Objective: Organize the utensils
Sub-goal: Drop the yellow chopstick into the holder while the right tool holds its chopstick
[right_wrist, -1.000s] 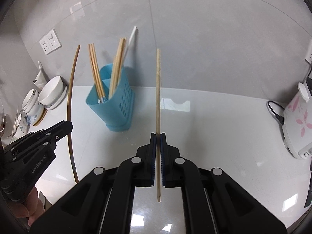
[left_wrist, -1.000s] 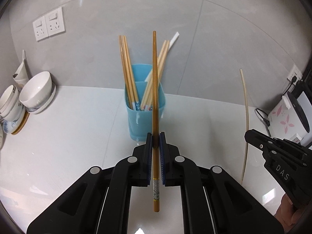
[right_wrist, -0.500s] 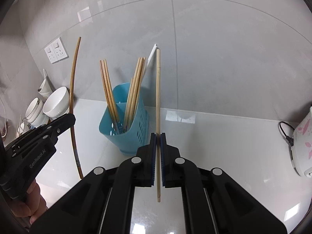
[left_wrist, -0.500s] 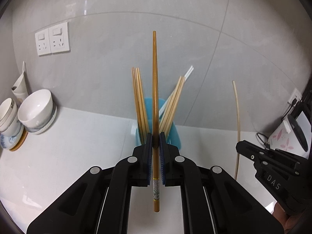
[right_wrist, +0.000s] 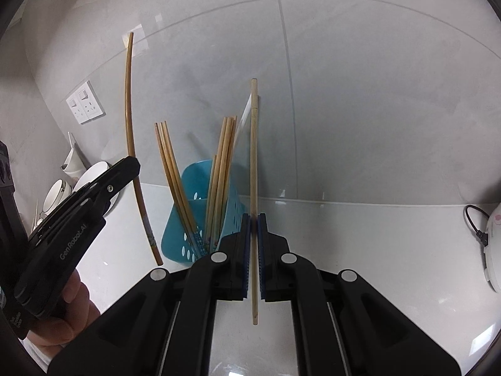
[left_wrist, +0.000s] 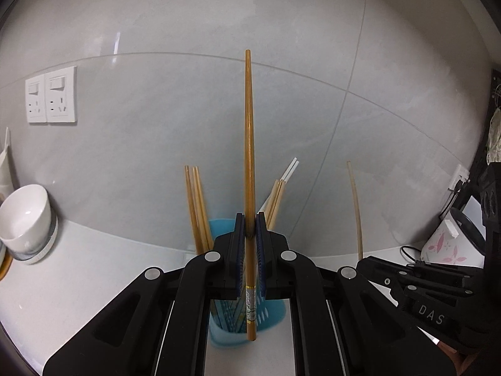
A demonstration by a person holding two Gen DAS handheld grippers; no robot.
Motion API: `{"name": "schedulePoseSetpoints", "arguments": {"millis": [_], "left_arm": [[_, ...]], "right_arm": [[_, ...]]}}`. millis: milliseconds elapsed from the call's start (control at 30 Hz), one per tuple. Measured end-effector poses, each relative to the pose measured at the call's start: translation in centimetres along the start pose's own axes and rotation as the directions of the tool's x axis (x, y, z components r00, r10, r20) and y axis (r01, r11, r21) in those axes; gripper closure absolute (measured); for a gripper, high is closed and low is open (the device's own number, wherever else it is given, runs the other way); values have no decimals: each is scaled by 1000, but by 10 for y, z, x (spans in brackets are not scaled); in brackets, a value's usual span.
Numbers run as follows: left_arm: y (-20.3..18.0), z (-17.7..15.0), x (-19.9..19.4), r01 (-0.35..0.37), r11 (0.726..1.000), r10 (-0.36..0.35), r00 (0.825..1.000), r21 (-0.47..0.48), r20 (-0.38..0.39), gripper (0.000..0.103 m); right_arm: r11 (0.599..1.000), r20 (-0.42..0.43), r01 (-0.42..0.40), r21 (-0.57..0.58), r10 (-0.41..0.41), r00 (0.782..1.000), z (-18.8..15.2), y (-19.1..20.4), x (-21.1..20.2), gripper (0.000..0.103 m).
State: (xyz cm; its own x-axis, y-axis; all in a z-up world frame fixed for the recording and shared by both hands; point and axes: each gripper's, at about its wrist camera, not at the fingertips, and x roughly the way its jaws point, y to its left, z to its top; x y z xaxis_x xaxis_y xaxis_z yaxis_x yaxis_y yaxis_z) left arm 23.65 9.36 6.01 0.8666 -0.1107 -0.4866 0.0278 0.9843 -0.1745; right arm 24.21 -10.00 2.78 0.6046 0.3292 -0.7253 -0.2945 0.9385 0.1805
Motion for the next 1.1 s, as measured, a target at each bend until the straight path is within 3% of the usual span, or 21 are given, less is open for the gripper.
{"name": "schedulePoseSetpoints", "arguments": {"millis": [533,967,1033,1100], "left_arm": [[-4,-36,61,-27,996,30,999,88,-40,97],[-4,-51,75,-18,993,30,994,114,-104,95],[-2,-50,74,-14,994,26,993,105,-116,94],[-1,-48,71,-30,994,43,991,101,-126,81]], "right_arm": [[1000,-38,6,14,-5,999,-3,-4,34,99],[1000,-59,-4,15,5,998,-5,-3,43,99],[1000,-57,-7,10,8,998,-5,-3,42,99],[1000,-52,-10,3,10,999,-4,-2,40,99]]}}
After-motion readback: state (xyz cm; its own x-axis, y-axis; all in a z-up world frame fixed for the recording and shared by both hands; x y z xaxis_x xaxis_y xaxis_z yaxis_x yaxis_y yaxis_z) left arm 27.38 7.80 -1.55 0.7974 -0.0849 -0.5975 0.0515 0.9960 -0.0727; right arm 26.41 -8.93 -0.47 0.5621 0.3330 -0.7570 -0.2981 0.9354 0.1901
